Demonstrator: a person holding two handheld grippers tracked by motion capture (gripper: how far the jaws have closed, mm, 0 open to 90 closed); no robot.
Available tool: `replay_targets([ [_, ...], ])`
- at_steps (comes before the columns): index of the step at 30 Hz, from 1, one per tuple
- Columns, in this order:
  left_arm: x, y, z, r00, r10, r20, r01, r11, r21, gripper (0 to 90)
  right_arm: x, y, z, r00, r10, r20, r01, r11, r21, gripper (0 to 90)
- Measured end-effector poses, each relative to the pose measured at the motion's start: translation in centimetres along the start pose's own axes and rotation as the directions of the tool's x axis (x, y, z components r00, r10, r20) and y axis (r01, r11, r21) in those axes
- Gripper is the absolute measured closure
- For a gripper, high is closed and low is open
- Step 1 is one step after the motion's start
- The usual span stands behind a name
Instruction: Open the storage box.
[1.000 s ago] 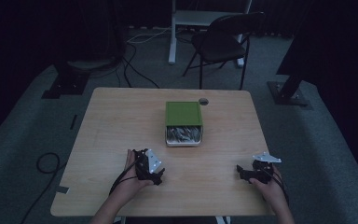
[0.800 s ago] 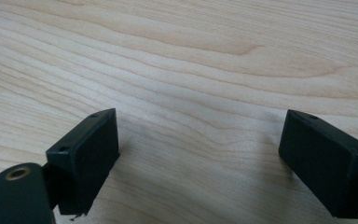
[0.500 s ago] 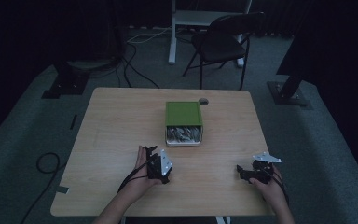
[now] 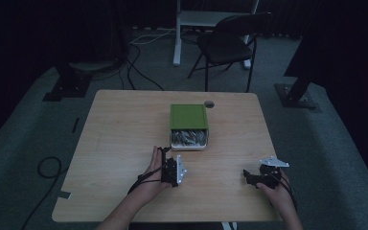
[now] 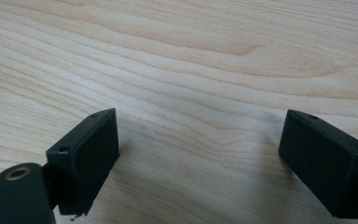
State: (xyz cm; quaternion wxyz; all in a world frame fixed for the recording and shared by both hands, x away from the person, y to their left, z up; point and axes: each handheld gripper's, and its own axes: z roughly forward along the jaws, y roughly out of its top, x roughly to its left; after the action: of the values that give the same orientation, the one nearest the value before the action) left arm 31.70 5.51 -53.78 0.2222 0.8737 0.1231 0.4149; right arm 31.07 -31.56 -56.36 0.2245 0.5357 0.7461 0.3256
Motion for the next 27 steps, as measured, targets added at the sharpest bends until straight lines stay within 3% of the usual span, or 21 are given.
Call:
replay_targets([
  [5, 0.1, 0.7, 0.4, 0.9963, 0.076, -0.04, -0.077, 0.9967, -0.026, 9.4, 0.0, 0.0, 0.0, 1.0, 0.0, 0.0, 0.0, 1.0, 0.0, 11.7],
  [6, 0.1, 0.7, 0.6, 0.9955, 0.082, -0.048, -0.084, 0.9961, -0.03, 16.0, 0.0, 0.0, 0.0, 1.0, 0.0, 0.0, 0.0, 1.0, 0.0, 11.7],
  [8, 0.2, 0.8, 0.9, 0.9911, 0.119, -0.059, -0.12, 0.9924, -0.024, 18.5, 0.0, 0.0, 0.0, 1.0, 0.0, 0.0, 0.0, 1.0, 0.0, 11.7],
  [11, 0.4, 0.8, 1.4, 0.991, 0.116, -0.067, -0.116, 0.9932, 0.001, 31.8, 0.0, 0.0, 0.0, 1.0, 0.0, 0.0, 0.0, 1.0, 0.0, 11.7],
  [14, 0.6, 1.0, 1.8, 0.9824, 0.16, -0.097, -0.159, 0.9872, 0.014, 38.3, 0.0, 0.0, 0.0, 1.0, 0.0, 0.0, 0.0, 1.0, 0.0, 11.7],
  [16, 0.6, 1.0, 2.0, 0.9721, 0.201, -0.121, -0.199, 0.9795, 0.031, 41.7, 0.0, 0.0, 0.0, 1.0, 0.0, 0.0, 0.0, 1.0, 0.0, 11.7],
  [18, 0.7, 1.0, 2.3, 0.9669, 0.225, -0.12, -0.222, 0.9744, 0.036, 49.4, 0.0, 0.0, 0.0, 1.0, 0.0, 0.0, 0.0, 1.0, 0.0, 11.7],
  [20, 0.6, 1.1, 2.5, 0.9591, 0.257, -0.118, -0.252, 0.9661, 0.056, 51.6, 0.0, 0.0, 0.0, 1.0, 0.0, 0.0, 0.0, 1.0, 0.0, 11.7],
  [22, 0.5, 1.1, 2.7, 0.9589, 0.257, -0.12, -0.253, 0.9661, 0.054, 53.5, 0.0, 0.0, 0.0, 1.0, 0.0, 0.0, 0.0, 1.0, 0.0, 11.7],
  [24, 0.5, 1.3, 2.9, 0.9525, 0.275, -0.13, -0.269, 0.9611, 0.063, 56.8, 0.0, 0.0, 0.0, 1.0, 0.0, 0.0, 0.0, 1.0, 0.0, 11.7],
  [25, 0.4, 1.3, 3.0, 0.9558, 0.265, -0.126, -0.26, 0.9639, 0.056, 57.0, 0.0, 0.0, 0.0, 1.0, 0.0, 0.0, 0.0, 1.0, 0.0, 11.7],
  [27, 0.3, 1.4, 3.4, 0.951, 0.279, -0.133, -0.274, 0.9601, 0.053, 57.1, 0.0, 0.0, 0.0, 1.0, 0.0, 0.0, 0.0, 1.0, 0.0, 11.7],
])
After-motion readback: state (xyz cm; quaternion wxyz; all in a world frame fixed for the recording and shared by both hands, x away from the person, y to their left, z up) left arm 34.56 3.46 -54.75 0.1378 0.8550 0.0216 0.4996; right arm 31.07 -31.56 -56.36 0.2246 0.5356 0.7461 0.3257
